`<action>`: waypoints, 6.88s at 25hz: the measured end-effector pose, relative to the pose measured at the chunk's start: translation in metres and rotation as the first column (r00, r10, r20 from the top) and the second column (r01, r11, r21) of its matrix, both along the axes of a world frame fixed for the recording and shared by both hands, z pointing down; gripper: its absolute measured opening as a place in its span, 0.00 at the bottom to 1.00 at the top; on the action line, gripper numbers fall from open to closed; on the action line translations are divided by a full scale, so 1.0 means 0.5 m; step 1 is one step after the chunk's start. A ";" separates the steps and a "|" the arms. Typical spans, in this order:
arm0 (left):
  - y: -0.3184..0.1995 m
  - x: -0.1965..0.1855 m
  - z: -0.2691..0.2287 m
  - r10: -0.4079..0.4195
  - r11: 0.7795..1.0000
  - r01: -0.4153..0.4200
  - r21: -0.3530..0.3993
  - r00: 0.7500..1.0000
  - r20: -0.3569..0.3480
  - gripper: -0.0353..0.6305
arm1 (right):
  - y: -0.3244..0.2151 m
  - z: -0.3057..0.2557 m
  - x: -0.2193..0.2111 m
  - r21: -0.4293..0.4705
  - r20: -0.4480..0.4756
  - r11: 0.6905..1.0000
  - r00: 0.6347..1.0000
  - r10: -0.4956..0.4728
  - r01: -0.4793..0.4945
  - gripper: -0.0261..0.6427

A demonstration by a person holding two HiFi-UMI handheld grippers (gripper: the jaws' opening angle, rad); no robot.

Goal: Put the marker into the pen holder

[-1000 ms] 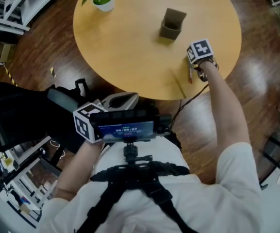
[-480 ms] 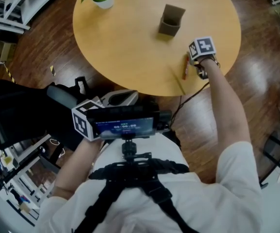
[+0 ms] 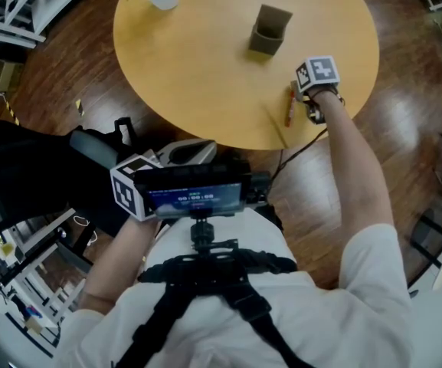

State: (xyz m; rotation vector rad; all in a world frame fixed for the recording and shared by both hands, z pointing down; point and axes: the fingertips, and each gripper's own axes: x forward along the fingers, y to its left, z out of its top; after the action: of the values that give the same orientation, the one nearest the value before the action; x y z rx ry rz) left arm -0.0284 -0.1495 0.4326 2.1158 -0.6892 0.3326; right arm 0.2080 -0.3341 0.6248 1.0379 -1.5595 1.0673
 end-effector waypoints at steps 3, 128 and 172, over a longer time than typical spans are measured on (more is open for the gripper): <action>-0.002 -0.001 0.001 -0.005 1.000 0.005 0.000 1.000 -0.005 0.04 | -0.001 -0.007 -0.003 -0.009 0.020 1.000 0.999 0.027 -0.027 0.10; -0.033 0.034 -0.019 0.030 0.998 -0.027 0.058 0.998 -0.056 0.04 | 0.165 -0.374 -0.054 0.708 0.273 0.654 0.957 0.095 -0.267 0.19; 0.038 0.062 -0.002 0.205 0.979 -0.204 0.016 0.975 -0.087 0.04 | 0.404 -0.394 -0.124 0.634 0.313 0.667 0.918 0.242 -0.392 0.11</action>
State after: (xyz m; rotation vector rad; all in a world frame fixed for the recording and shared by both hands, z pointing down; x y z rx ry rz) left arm 0.0028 -0.1303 0.4318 2.1986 -0.4225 0.3466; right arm 0.1462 -0.1320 0.4279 1.8176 -2.0699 0.8311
